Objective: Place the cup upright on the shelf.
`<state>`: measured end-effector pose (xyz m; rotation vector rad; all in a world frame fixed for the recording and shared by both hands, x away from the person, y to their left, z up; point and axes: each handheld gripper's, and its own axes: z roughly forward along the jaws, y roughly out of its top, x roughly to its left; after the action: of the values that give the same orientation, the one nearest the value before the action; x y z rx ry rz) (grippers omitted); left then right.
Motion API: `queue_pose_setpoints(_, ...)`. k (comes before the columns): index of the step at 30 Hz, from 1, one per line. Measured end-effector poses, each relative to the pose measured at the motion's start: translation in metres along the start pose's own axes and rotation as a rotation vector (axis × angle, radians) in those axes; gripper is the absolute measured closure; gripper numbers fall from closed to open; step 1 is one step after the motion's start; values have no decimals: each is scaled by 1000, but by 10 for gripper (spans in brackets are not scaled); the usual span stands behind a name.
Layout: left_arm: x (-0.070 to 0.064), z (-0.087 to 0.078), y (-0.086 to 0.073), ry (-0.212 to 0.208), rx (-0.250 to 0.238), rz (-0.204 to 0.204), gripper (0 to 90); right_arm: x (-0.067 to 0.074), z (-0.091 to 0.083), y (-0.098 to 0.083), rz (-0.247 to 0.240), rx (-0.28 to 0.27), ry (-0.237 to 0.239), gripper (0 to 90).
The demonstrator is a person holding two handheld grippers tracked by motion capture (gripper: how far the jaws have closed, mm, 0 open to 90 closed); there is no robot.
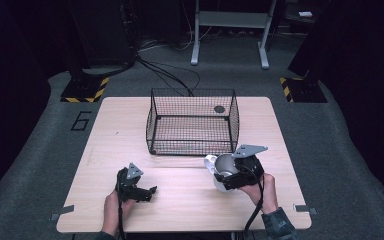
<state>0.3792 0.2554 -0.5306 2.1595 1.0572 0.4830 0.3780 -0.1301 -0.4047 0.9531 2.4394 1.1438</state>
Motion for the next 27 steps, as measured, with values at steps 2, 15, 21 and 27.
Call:
queue_pose_setpoints(2, 0, 0, 0, 0, 0, 0, 1, -3, -1, 4, 17, -6, 4, 57)
queue_pose_setpoints(15, 0, 0, 0, -1, 0, 1, 1, -6, -10, 46, -9, -19, 24, 57)
queue_pose_setpoints(21, 0, 0, 0, 1, 0, 3, 1, -6, -14, 69, -39, -30, 20, 58)
queue_pose_setpoints(27, 0, 0, 0, 1, 0, -1, 1, -9, -9, 102, -70, -36, 33, 57)
